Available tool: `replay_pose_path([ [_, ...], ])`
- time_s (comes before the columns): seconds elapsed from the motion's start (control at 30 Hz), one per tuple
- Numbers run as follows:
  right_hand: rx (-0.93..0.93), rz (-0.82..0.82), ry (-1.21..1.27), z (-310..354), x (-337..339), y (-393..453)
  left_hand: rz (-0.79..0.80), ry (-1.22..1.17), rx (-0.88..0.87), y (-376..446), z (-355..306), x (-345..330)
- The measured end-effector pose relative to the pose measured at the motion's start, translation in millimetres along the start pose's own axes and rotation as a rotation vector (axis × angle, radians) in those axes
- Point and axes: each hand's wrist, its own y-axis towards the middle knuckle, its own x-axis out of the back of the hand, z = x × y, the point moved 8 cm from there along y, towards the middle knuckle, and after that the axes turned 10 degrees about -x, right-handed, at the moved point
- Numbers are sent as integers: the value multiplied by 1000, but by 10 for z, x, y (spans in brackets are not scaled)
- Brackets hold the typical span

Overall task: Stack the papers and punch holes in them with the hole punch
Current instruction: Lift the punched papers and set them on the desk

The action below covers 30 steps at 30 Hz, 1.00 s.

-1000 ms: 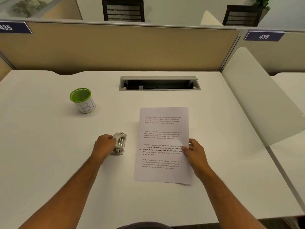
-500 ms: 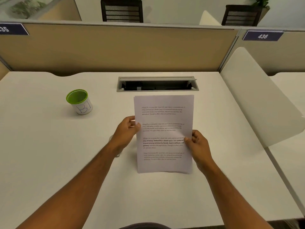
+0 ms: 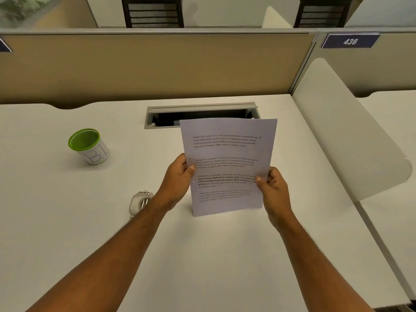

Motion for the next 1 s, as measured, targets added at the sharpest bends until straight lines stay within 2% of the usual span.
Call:
replay_pose_path([
  [0.33,-18,-109,-88,107,392,563,-32,22,8,612,-145,-450],
  [0.47,-43,-192,-148,129,613,887,-51,-27,154,918,11,-676],
  [0.67,-168,-213,-267,-44,795,1306,-97,-9,349,1195,380,-951],
  [0.83,-237,-223,-374,-202,836,1541,-144,96,404,1322,638,-1023],
  [1.0,-285,-279,-515,-278,837,1723,-168,282,346,1464,666,-1000],
])
